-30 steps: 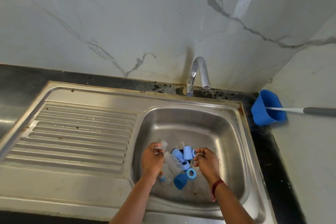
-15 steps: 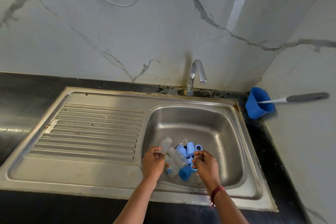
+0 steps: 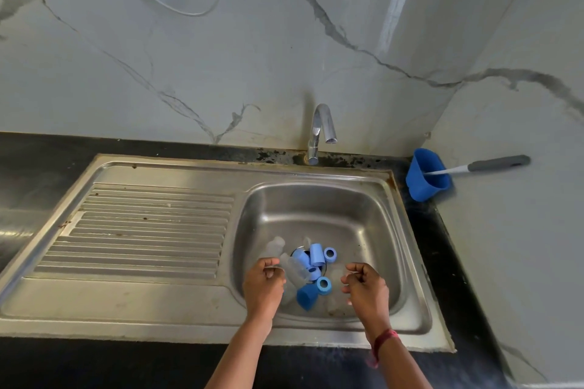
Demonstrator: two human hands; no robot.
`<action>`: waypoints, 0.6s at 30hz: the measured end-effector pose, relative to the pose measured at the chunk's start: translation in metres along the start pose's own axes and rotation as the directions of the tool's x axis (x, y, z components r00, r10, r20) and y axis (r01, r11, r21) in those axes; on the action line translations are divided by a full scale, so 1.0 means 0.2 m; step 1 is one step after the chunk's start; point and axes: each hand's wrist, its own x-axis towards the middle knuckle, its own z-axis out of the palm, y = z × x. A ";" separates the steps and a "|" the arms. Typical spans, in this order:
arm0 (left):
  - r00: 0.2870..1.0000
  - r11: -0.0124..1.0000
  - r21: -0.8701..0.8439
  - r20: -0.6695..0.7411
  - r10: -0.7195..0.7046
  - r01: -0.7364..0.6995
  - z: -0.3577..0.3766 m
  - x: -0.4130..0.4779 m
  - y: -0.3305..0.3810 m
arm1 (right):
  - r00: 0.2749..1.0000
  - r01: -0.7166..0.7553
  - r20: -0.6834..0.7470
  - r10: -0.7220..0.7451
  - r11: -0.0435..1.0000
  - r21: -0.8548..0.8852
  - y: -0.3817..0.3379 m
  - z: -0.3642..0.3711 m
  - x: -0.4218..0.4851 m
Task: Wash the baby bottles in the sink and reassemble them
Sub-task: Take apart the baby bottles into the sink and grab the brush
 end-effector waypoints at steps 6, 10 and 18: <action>1.000 0.998 0.056 -0.004 -0.006 0.006 0.13 0.01 0.05 | 1.000 -0.006 -0.006 0.006 0.999 0.034 0.01 -0.09 0.08; 1.000 0.996 0.094 -0.002 0.001 -0.001 0.20 0.03 0.10 | 1.000 -0.012 -0.004 0.012 0.998 0.059 0.00 -0.15 0.17; 0.999 0.993 0.112 -0.005 0.038 -0.037 0.27 0.04 0.19 | 0.999 0.015 0.044 -0.018 0.997 0.076 -0.06 -0.21 0.30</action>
